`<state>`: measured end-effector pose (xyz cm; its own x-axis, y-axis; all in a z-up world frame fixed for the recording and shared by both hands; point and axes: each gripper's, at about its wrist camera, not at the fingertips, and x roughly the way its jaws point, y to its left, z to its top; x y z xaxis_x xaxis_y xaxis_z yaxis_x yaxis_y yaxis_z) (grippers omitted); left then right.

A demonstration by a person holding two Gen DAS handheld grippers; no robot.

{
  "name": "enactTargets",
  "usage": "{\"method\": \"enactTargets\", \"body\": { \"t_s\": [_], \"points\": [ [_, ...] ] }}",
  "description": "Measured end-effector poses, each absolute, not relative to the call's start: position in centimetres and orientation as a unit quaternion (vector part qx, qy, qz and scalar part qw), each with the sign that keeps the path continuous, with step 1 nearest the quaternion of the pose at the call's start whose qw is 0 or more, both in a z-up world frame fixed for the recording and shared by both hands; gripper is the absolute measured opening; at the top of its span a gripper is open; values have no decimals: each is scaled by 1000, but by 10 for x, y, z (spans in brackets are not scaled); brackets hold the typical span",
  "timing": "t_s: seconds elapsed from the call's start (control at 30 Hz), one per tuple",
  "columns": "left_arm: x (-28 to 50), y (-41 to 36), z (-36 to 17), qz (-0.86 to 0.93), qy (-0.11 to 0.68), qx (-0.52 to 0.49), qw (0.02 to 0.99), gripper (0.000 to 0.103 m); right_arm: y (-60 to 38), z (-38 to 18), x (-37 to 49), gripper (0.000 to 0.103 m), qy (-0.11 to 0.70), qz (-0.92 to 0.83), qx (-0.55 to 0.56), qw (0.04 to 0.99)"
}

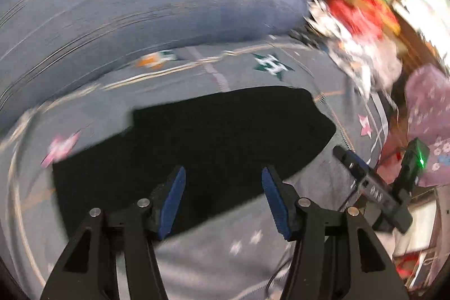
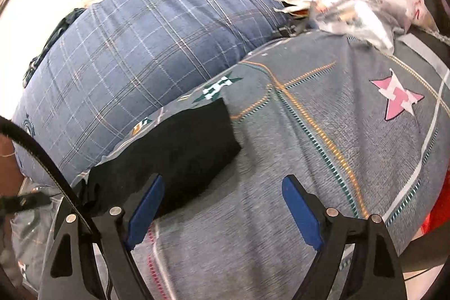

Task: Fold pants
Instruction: 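Grasp the end of the folded pants with the right gripper, then fold the held pants end over the bundle with the right gripper while the left gripper grasps it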

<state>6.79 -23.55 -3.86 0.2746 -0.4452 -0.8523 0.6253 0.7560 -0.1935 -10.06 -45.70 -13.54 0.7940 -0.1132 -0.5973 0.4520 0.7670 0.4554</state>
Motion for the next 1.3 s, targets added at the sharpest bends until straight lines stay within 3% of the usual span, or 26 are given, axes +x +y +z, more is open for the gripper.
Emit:
{"method": "enactTargets", "body": {
  "t_s": [0.4,0.43,0.47,0.53,0.57,0.6,0.67,0.73,1.03,1.3],
  "points": [
    [131,-441,-108,-427,541,194,699,56,-483,-146,-53,90,278,-91,340,894],
    [131,-449,-113,-430,540,210,692,57,-482,-147,-49,90,278,-88,336,896],
    [131,-458,-119,-430,541,229,685,65,-481,-147,-47,90,276,-86,334,897],
    [123,-474,-124,-430,523,272,683,67,-476,-148,-42,90,273,-80,330,900],
    [119,-477,-125,-426,517,289,683,64,-473,-148,-40,87,271,-76,327,902],
    [113,-478,-123,-428,511,301,682,49,-470,-148,-38,82,272,-71,324,903],
    [104,-473,-115,-441,501,315,675,27,-467,-150,-34,42,285,-50,334,897],
    [99,-461,-99,-450,488,311,680,22,-471,-151,-35,35,284,-41,357,889],
    [100,-345,3,-453,454,178,746,21,-418,-69,-41,29,257,37,309,915],
    [129,-169,20,-412,467,-21,782,21,-311,-28,-8,21,284,131,249,917]
  ]
}}
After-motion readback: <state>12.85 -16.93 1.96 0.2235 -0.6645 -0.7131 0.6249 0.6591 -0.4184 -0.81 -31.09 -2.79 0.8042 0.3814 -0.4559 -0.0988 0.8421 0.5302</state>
